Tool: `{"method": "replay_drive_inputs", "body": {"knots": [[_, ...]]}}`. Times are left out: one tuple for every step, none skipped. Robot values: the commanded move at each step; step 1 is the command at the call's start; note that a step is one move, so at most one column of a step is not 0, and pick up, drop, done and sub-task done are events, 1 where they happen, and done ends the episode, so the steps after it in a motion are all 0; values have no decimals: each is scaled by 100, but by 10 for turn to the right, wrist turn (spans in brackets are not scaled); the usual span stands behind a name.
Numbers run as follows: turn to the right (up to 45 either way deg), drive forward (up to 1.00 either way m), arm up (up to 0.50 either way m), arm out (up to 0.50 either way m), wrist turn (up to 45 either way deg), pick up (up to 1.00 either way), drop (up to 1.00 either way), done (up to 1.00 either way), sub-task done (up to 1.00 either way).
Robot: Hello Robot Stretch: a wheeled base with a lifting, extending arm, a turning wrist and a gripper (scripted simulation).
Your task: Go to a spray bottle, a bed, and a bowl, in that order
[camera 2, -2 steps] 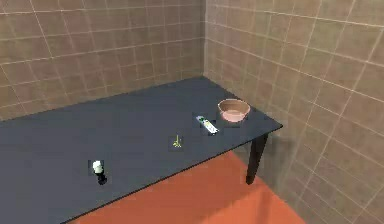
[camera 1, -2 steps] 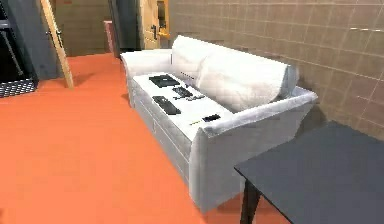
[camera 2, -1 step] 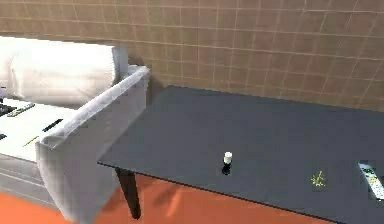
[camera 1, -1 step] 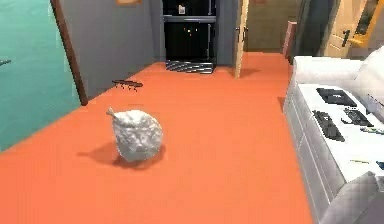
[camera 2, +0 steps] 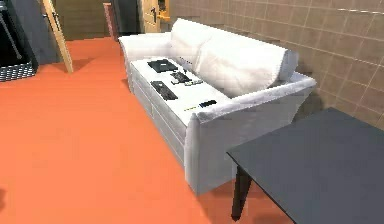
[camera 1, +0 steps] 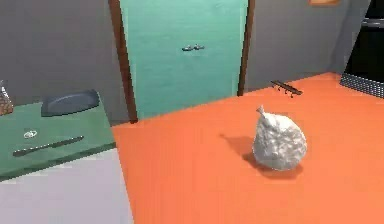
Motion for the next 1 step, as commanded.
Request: {"method": "replay_drive_inputs", "body": {"knots": [[-270, 0, 0, 0, 0, 0, 0, 0, 0]]}}
